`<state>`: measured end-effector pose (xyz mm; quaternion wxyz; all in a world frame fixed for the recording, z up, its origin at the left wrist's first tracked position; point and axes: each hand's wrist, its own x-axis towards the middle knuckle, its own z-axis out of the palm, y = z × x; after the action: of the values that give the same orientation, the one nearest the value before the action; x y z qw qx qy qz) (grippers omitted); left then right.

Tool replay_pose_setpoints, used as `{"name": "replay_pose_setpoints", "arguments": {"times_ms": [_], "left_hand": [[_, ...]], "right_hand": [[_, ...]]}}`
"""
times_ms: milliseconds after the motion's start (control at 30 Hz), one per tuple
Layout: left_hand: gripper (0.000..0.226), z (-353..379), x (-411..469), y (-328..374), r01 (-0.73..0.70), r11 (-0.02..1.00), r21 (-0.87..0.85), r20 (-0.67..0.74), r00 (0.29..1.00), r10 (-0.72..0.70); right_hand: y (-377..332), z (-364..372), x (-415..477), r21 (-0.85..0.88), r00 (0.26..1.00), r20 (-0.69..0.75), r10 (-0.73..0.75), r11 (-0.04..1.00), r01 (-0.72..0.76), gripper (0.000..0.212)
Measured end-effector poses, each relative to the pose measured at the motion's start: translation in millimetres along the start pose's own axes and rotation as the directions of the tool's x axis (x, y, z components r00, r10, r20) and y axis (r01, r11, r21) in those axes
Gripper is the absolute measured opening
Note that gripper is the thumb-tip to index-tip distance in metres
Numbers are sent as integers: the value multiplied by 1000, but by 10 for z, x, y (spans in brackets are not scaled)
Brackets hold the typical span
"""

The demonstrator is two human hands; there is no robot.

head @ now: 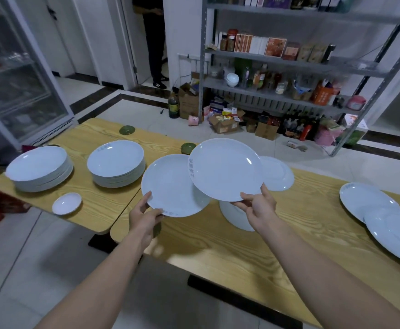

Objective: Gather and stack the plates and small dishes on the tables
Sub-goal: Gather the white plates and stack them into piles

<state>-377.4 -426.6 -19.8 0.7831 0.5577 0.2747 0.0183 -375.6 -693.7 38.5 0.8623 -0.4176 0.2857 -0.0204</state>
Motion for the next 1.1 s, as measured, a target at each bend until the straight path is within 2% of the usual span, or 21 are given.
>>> {"name": "replay_pose_setpoints", "arguments": {"times_ms": [300, 667, 1100], "left_hand": [[67, -494, 203, 402, -45, 999, -24, -52, 998, 44], [65, -1193, 831, 797, -42, 997, -71, -75, 997, 37], [62, -1330, 2090, 1030, 14, 996, -87, -131, 991, -25]], "right_hand": [[342, 589, -54, -52, 998, 63, 19, 999, -16, 82], [852, 1404, 96, -13, 997, 59, 52, 999, -51, 83], [1214, 2380, 1090, -95, 991, 45, 126, 988, -122, 84]]}}
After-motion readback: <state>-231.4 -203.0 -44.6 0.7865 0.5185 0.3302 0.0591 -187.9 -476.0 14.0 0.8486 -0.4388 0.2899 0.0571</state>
